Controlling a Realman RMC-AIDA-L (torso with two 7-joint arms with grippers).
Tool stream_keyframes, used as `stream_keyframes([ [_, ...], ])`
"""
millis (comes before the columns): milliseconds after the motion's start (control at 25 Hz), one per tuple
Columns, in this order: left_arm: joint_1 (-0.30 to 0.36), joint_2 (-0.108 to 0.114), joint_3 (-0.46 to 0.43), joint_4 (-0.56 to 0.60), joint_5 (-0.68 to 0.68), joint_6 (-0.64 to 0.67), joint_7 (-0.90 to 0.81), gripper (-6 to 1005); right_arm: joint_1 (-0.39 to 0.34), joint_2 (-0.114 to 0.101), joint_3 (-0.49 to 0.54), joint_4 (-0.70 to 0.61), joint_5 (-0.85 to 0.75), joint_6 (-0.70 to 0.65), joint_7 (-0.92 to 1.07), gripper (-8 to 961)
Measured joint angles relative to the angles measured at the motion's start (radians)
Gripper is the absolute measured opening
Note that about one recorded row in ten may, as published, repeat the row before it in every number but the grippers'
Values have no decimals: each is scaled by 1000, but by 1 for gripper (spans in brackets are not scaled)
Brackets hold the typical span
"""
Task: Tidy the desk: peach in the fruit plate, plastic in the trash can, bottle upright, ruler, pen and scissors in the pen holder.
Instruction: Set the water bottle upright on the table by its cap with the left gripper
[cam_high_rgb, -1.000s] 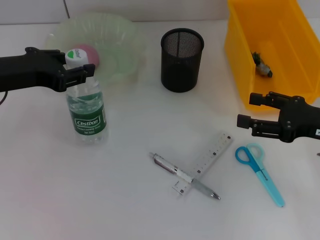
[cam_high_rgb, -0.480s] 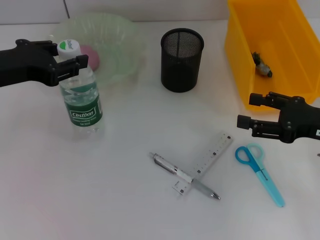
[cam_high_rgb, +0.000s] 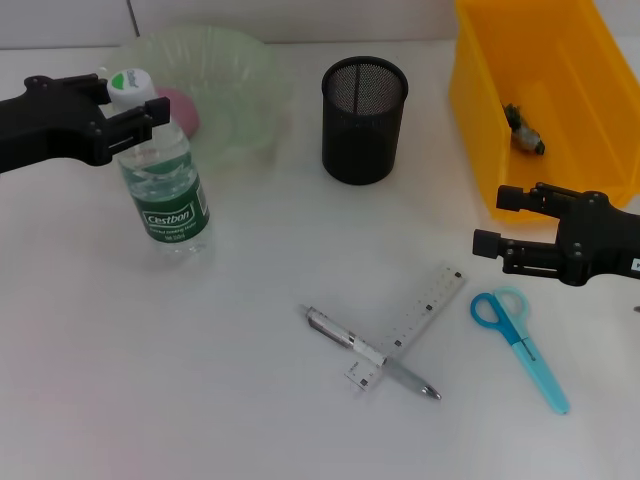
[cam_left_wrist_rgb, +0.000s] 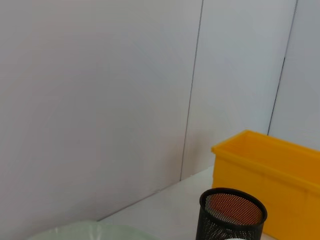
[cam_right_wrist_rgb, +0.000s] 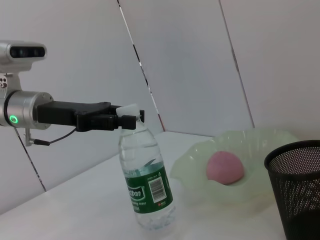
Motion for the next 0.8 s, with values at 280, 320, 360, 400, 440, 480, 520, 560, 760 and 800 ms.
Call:
stream_keyframes([
  [280, -3, 1, -2, -20, -6, -2, 22, 537, 0, -1, 0, 1, -7, 0, 0, 838],
  [320, -5, 2, -2, -30, -8, -6, 24, 538, 0, -1, 0, 1, -10, 0, 0, 838],
  [360, -5, 2, -2, -31, -9, -6, 31, 540, 1, -1, 0, 1, -13, 1, 0, 838],
  [400, -5, 2, -2, -31, -9, -6, 31, 542, 1, -1, 0, 1, -13, 1, 0, 838],
  [440, -5, 2, -2, -31, -9, -6, 31, 543, 2, -1, 0, 1, -13, 1, 0, 838],
  [480, -4, 1, -2, -31, -9, -7, 40, 545, 3, -1, 0, 1, -14, 1, 0, 838],
  [520, -4, 1, -2, -31, -9, -7, 40, 576, 3, -1, 0, 0, -14, 1, 1, 838],
  [560, -4, 1, -2, -31, -9, -7, 40, 608, 3, -1, 0, 0, -14, 1, 2, 838],
  [760, 44, 1, -15, 93, -70, 0, 39, 764, 2, -5, 13, -14, -14, 0, 17, 839],
  [800, 44, 1, -15, 93, -70, 0, 39, 775, 2, -5, 13, -14, -14, 0, 17, 839],
])
